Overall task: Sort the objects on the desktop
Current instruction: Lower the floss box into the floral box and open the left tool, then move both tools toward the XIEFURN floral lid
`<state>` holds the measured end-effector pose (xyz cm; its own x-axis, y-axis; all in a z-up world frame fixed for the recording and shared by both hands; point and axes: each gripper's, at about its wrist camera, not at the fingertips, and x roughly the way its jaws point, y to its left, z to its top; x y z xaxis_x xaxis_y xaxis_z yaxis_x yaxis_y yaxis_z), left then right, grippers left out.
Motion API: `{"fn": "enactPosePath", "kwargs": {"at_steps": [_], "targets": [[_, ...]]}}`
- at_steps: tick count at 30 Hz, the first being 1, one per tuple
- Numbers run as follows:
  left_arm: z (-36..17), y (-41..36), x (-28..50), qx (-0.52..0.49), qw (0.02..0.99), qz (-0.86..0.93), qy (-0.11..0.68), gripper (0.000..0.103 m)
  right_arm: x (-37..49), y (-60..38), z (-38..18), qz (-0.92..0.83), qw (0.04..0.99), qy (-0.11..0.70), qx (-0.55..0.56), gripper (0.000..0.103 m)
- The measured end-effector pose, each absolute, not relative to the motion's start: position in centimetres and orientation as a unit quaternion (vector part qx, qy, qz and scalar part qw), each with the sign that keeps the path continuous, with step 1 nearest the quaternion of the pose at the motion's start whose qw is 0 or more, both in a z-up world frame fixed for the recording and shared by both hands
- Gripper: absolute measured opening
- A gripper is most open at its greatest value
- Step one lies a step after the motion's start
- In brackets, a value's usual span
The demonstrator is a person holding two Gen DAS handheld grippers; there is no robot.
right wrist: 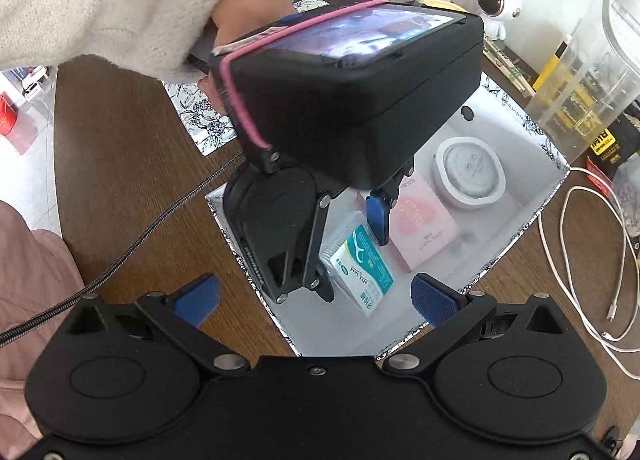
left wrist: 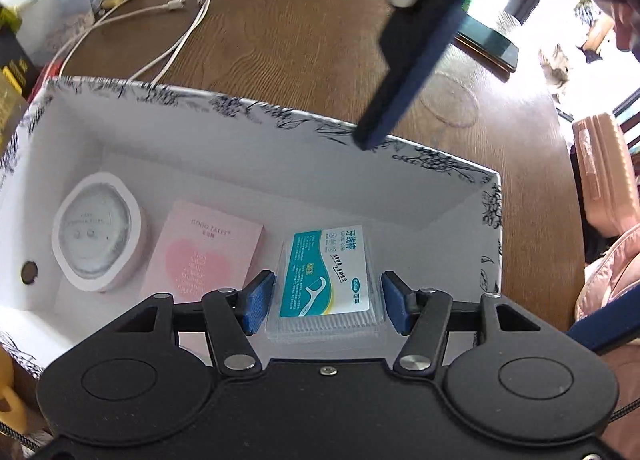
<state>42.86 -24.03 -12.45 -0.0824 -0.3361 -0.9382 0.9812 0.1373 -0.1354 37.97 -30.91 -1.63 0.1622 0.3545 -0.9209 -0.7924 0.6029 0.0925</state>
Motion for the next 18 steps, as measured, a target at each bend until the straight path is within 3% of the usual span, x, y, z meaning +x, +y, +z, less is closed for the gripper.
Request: {"fn": "enactPosePath", "kwargs": {"at_steps": [15,18], "targets": [[-15.3,-24.5,43.7,0.346,0.555,-0.543,0.526,0.057,36.5,-31.4,-1.8,0.377,0.737,0.522,-0.205,0.103],[-15.1,-24.4,44.1,0.340,0.569,-0.525,0.534,0.068,36.1,-31.4,-1.8,0.374,0.738,0.522,-0.207,0.103]]}}
